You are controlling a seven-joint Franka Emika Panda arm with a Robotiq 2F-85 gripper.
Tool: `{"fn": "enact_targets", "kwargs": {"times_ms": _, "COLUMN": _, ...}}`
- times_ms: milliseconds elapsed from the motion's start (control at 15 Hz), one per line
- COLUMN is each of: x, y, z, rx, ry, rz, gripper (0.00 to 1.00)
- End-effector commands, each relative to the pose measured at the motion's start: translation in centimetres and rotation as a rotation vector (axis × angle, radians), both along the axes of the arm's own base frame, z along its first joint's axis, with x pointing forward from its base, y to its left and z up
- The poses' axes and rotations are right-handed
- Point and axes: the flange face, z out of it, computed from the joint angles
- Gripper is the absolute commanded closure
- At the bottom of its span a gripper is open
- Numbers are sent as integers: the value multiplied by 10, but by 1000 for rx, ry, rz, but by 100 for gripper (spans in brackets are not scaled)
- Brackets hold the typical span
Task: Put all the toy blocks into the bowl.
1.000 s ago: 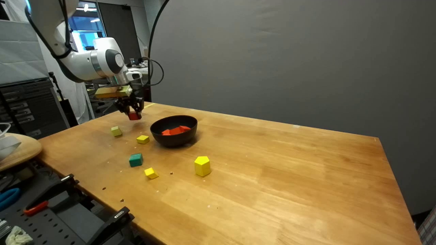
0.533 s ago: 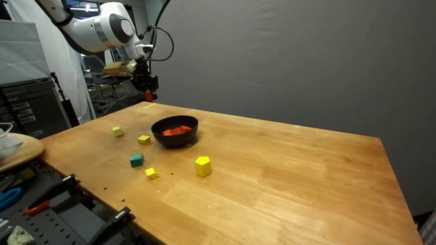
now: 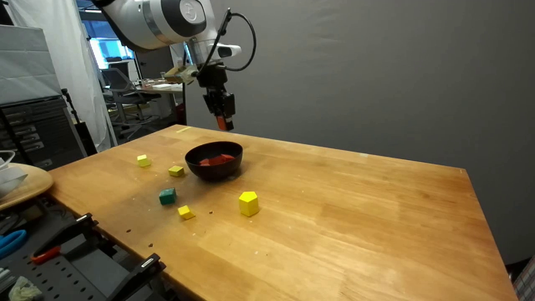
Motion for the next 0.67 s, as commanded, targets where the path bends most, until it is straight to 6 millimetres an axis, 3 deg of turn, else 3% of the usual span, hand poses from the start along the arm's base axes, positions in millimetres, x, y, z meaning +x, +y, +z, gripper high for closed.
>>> {"fn": "enact_targets", "kwargs": {"times_ms": 0, "x": -13, "y": -28, "z": -8, "rx": 64, "ry": 68, "rz": -85, "gripper": 83}}
{"fn": "enact_targets", "kwargs": {"times_ms": 133, "x": -16, "y": -28, "z": -22, "rx": 99, "ry": 114, "rz": -95, "gripper": 83}}
{"fn": "enact_targets", "kwargs": {"times_ms": 467, "x": -21, "y": 0, "z": -53, "rx": 139, "ry": 194, "rz": -74, "gripper": 83}}
{"fn": "enact_targets", "kwargs": {"times_ms": 533, "x": -22, "y": 5, "z": -58, "rx": 136, "ry": 197, "rz": -71, "gripper": 33}}
{"fn": "enact_targets", "kwargs": {"times_ms": 600, "x": -22, "y": 9, "z": -60, "rx": 126, "ry": 187, "rz": -70, "gripper": 31}}
